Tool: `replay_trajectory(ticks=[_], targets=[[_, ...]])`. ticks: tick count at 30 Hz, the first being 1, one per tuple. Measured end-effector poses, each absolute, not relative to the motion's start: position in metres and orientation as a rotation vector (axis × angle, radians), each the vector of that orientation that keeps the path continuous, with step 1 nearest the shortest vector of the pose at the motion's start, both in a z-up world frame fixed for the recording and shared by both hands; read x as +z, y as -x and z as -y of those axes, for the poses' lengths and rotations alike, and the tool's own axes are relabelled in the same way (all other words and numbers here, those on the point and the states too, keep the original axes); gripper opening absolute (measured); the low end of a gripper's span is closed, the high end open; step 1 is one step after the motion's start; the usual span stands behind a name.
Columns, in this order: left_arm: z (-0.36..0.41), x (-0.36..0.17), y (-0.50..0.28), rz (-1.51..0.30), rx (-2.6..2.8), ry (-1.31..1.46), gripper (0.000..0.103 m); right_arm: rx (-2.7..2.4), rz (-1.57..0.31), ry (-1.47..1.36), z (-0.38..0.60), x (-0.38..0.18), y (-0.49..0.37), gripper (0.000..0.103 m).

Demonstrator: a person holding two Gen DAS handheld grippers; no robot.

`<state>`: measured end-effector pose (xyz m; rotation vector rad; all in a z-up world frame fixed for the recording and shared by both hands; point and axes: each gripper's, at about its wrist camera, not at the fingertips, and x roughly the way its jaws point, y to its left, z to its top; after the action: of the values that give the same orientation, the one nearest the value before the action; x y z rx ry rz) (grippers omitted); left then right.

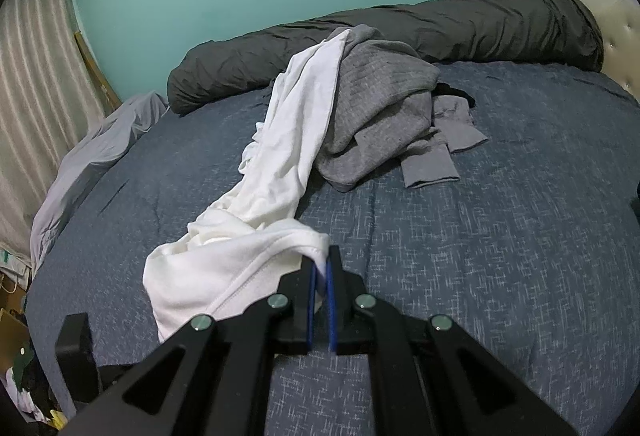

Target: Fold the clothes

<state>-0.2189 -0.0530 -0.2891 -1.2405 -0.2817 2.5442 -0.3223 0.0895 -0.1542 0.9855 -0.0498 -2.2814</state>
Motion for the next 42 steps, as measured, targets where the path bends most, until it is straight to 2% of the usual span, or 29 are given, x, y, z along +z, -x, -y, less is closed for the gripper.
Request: replay_trajectory(ticks=[10, 13, 17, 22, 26, 31, 42], targets=[[0.109, -0.203, 0.199, 0.393, 2.724, 1.043, 0.012, -2.265, 0.052, -0.883, -0.099, -0.09, 0.281, 0.004], [0.104, -0.167, 0.206, 0.339, 2.761, 0.983, 0.011, -2.266, 0.04, -0.815, -0.106, -0.05, 0.26, 0.004], [0.121, -0.09, 0.173, 0.286, 2.798, 0.865, 0.011, -2.266, 0.027, -0.722, -0.117, 0.005, 0.232, 0.004], [0.118, 0.004, 0.143, 0.131, 2.837, 0.701, 0.011, -2.268, 0.01, -0.609, -0.135, 0.078, 0.196, 0.004], [0.106, 0.059, 0.118, 0.05, 2.824, 0.627, 0.011, -2.277, 0.003, -0.585, -0.154, 0.114, 0.175, 0.004], [0.09, 0.068, 0.104, 0.018, 2.779, 0.651, 0.011, -2.283, -0.03, -0.607, -0.173, 0.123, 0.155, 0.004], [0.071, -0.013, 0.093, 0.031, 2.663, 0.911, 0.011, -2.248, -0.025, -0.845, -0.184, 0.04, 0.15, 0.004]])
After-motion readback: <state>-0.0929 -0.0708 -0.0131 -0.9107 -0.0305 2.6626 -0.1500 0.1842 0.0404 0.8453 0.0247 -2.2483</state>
